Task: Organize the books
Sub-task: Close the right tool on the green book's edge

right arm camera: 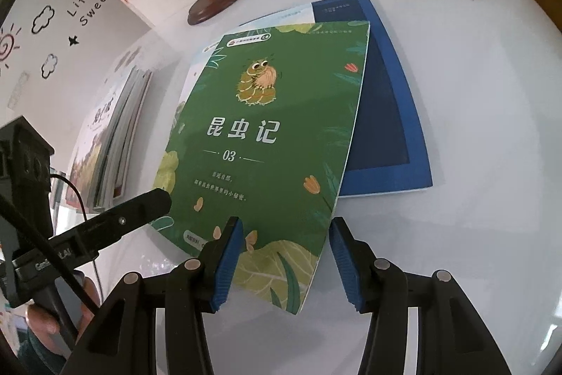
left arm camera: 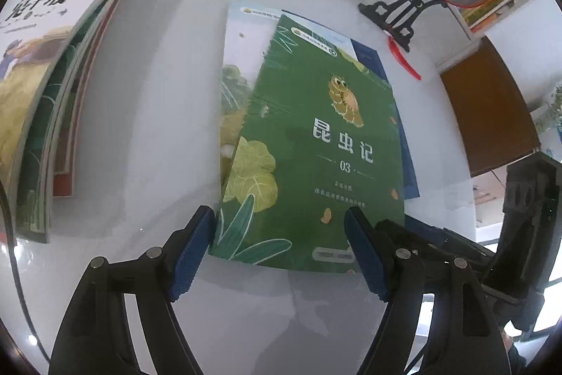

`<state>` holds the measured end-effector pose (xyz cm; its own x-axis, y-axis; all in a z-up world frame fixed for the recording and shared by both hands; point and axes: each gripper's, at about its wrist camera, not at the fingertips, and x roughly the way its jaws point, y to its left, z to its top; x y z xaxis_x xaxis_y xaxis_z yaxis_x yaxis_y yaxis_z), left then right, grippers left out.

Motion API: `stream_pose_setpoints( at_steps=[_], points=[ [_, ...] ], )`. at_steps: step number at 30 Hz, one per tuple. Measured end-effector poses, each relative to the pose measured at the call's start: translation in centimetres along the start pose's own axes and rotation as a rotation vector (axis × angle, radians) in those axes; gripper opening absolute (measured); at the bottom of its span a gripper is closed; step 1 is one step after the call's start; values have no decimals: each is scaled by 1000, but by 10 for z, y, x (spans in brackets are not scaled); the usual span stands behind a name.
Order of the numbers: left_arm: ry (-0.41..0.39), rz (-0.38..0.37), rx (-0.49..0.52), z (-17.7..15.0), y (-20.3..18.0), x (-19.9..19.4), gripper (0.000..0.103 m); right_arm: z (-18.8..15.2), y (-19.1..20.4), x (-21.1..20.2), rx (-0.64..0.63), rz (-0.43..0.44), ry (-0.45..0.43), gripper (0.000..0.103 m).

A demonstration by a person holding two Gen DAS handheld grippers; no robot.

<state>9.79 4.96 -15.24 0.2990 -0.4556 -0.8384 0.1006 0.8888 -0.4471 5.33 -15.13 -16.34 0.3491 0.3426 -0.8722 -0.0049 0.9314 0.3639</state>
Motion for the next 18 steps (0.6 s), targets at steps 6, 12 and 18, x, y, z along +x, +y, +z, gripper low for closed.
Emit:
stream_pose_setpoints(
  at_steps=[6,12,18],
  points=[
    [-38,-4,-3,-7,-6,-9,71,2,-12,-6,52,34,-15,48],
    [-123,-309,-97,-1,-13,-45,69,7,-23,-24,87,158,-43,48],
    [-85,-277,-149,-4,-4,-14,46,4,-43,-15,165,182,-19,48]
  ],
)
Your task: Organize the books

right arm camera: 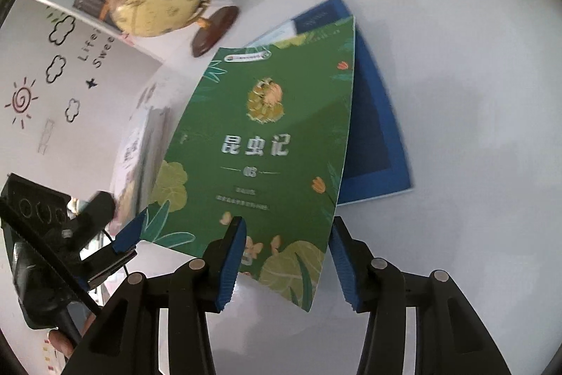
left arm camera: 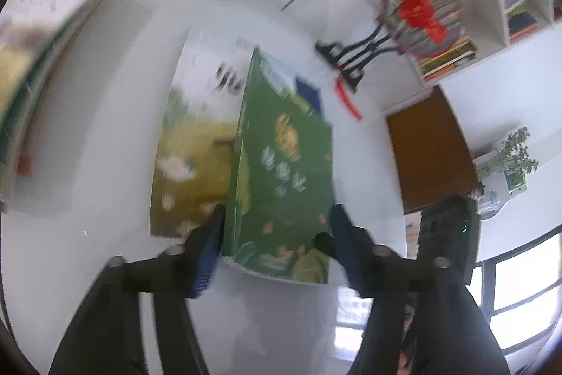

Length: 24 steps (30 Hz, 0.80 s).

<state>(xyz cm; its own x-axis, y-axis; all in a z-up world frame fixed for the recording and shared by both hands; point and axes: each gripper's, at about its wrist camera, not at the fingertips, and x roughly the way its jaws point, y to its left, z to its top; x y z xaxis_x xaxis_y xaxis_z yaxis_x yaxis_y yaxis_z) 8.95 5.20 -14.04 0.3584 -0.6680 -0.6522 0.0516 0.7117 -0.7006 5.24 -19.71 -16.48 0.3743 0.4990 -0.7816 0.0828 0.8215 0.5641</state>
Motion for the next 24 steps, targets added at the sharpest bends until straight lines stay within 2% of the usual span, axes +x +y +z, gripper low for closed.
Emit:
stream_pose_setpoints(
  at_steps=[1,4,8,9,10,12,14,17,19,24],
  points=[
    [11,7,-15,-3,4,5,40,0,-4,3,6,1,9,48],
    [12,54,3,-12,4,18,34,1,-10,3,17,21,17,47],
    [11,36,15,-19,-3,20,26,2,-7,1,-33,-23,10,47],
    [19,22,27,-21,-9,21,17,2,-6,0,-42,-32,8,46],
    [22,18,38,-21,-15,21,14,2,-5,-1,-51,-36,3,43],
    [20,29,79,-22,-27,21,14,2,-3,-6,-72,-21,-7,27],
    [16,59,103,-23,-33,27,14,1,4,-14,-93,50,-18,25],
    [22,74,67,-21,-27,32,14,-1,18,-11,-166,-54,-27,24],
    [28,49,34,-20,-21,31,13,-1,16,-4,-157,-56,-7,25],
    [23,-45,-50,-17,-19,21,12,-5,-1,-3,-56,29,17,25]
  ],
)
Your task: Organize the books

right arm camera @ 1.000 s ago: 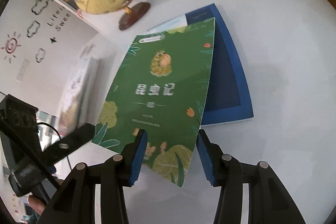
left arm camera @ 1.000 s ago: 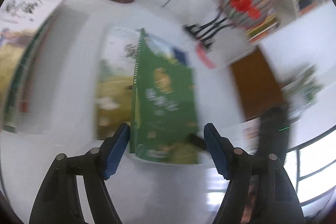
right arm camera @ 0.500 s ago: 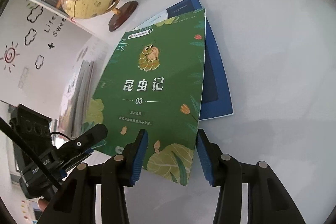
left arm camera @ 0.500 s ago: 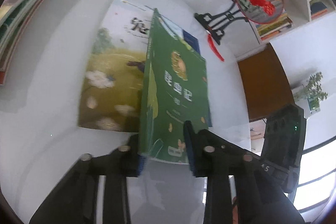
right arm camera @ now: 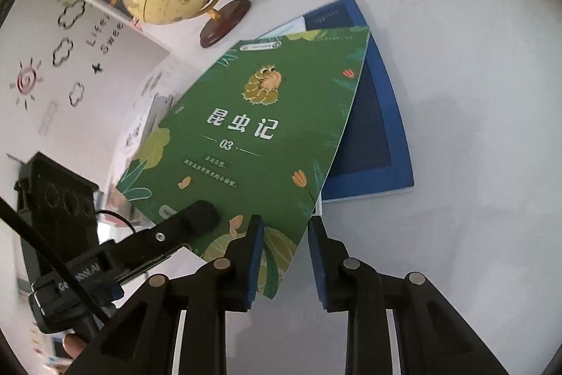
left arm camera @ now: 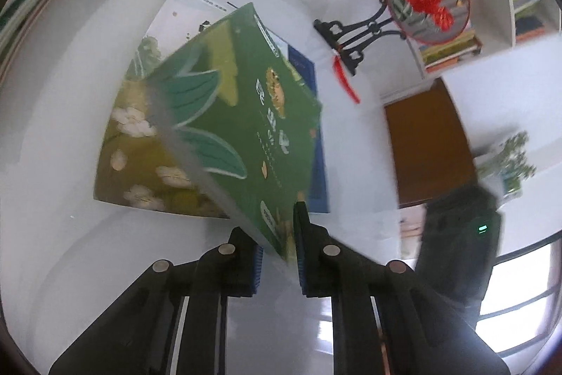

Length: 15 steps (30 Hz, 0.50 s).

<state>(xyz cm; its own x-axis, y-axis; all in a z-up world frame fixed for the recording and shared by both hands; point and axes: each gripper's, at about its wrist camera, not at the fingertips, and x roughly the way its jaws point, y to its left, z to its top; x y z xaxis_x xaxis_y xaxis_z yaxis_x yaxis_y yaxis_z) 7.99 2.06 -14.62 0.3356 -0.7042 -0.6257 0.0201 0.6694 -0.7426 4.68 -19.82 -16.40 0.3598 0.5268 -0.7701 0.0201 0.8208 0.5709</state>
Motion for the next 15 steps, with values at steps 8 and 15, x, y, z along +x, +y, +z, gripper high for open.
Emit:
stream_pose_setpoints(
  at_steps=[8,15],
  points=[
    [-5,-47,-57,5,4,-5,12,2,-15,-2,125,141,20,33],
    [-4,-84,-66,6,-2,-5,12,2,-27,-5,218,265,16,51]
  ],
)
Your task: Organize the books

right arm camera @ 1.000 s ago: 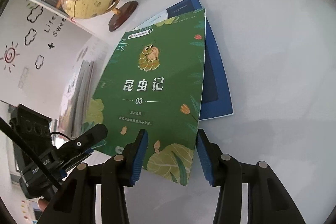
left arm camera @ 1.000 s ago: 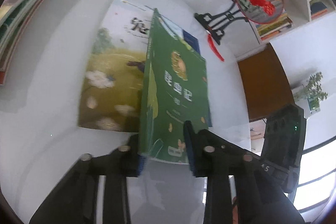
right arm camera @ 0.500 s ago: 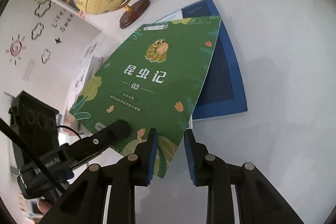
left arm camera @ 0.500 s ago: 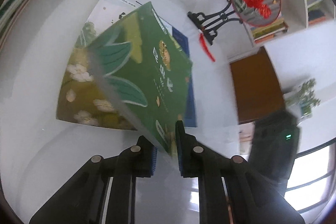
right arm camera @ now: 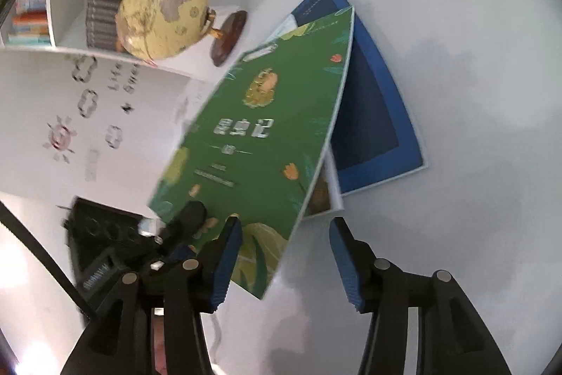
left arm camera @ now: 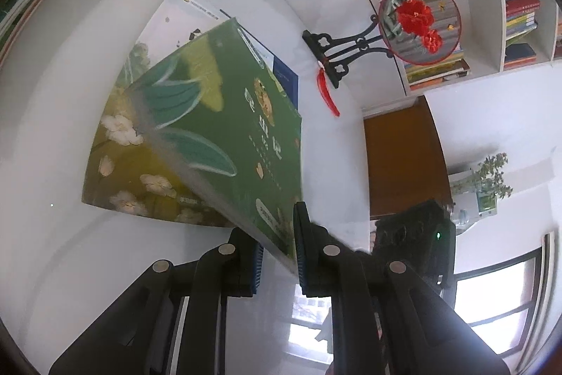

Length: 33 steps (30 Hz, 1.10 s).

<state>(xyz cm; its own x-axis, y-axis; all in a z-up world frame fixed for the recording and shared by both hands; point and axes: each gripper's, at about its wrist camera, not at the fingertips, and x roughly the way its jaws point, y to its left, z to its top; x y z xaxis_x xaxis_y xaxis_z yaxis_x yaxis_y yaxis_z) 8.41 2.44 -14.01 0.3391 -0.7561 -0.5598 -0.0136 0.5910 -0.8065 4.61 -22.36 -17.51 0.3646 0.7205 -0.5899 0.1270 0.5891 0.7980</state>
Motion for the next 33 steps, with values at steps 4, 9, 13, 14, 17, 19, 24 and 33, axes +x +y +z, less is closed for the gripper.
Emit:
stream_pose_setpoints(
  at_steps=[4,9,13,14,17,19,24,33],
  points=[
    [0,8,0,-1,0,3,11,7,-1,10,67,105,8,45],
    [15,69,1,2,12,4,18,10,-4,12,113,139,-9,14],
    [-19,107,-39,8,30,1,24,12,5,7,49,70,-12,11],
    [-25,111,-48,10,33,1,25,14,8,7,30,50,-13,11],
    [-29,123,-60,18,42,-1,28,16,11,8,0,32,-6,11],
    [-45,127,-80,23,49,-4,28,17,10,9,-7,27,-3,11],
    [-48,177,-57,28,47,-2,22,21,9,9,-9,5,-7,11],
    [-125,363,274,12,-17,-8,14,14,57,6,-316,-275,-63,12]
  ],
)
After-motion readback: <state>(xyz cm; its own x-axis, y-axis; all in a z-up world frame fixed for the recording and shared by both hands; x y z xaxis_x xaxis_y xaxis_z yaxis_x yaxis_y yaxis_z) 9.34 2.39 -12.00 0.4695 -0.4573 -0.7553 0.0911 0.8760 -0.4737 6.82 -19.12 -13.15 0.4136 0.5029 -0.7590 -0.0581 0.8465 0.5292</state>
